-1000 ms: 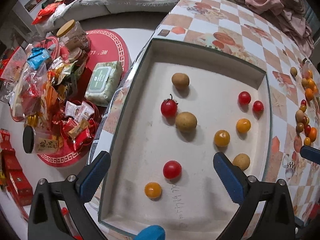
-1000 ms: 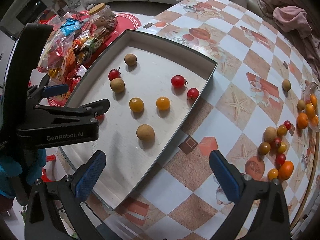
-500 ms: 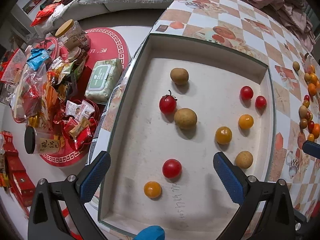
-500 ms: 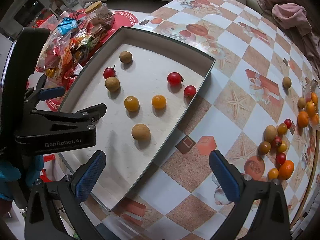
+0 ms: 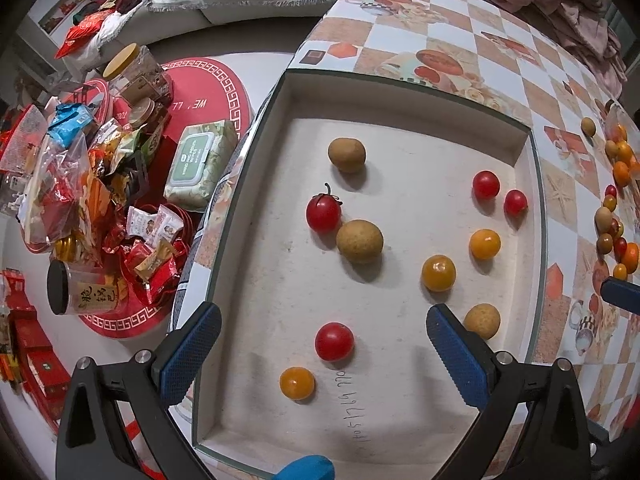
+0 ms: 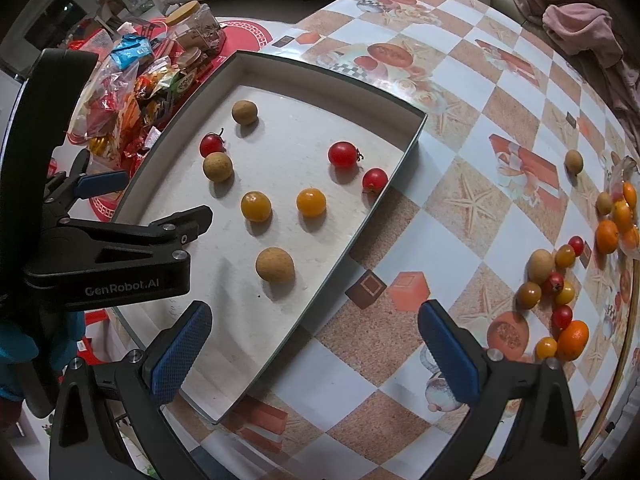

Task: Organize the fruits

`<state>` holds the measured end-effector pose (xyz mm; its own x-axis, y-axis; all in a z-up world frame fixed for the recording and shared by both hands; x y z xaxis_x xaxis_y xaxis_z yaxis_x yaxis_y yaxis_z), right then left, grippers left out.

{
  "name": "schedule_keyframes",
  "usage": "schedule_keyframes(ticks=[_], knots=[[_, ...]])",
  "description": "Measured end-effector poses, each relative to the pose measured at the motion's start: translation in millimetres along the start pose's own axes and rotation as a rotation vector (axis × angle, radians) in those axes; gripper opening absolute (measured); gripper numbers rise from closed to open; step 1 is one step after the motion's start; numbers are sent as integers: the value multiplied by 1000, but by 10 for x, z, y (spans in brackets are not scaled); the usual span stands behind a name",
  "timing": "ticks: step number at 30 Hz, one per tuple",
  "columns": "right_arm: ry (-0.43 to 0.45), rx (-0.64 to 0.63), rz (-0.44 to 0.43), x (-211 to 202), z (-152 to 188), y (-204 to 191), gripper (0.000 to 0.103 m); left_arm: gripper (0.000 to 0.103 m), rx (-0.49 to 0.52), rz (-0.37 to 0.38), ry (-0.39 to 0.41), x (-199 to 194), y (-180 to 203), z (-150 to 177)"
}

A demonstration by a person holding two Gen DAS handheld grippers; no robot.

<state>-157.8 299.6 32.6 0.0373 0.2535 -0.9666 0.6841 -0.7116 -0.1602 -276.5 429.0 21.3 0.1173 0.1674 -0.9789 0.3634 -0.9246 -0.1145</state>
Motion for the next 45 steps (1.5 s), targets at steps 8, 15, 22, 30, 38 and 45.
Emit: schedule_keyframes(ticks=[8, 15, 22, 30, 38, 45], knots=[[-3, -3, 6, 4, 5, 15, 103, 103, 0, -3, -2, -7, 2, 4], [-6, 7, 16, 13, 0, 60, 103, 103, 8, -1, -2, -21, 40, 5], [-8, 15, 26, -6, 8, 91, 103, 103, 16, -2, -2, -36, 89, 18], [-5, 12, 35, -18, 8, 101, 103, 103, 1, -4, 5, -102, 87, 35], [-4, 12, 35, -30, 27, 85, 103, 103, 19, 3, 9, -121, 106, 75], [-8, 12, 37, -34, 44, 81, 103, 103, 8, 15, 5, -113, 97, 96]])
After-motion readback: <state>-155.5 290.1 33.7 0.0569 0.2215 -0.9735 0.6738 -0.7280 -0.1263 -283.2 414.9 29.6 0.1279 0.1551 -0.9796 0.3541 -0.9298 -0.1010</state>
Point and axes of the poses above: each gripper's, at about its wrist camera, not at the fingertips, and x roughly the way its jaws point, y to its right, z to its underside, the point moved 2 cm from there along x, roughly the way its jaws point, and after that the axes turned 12 degrees about x, right-handed, at the moved point
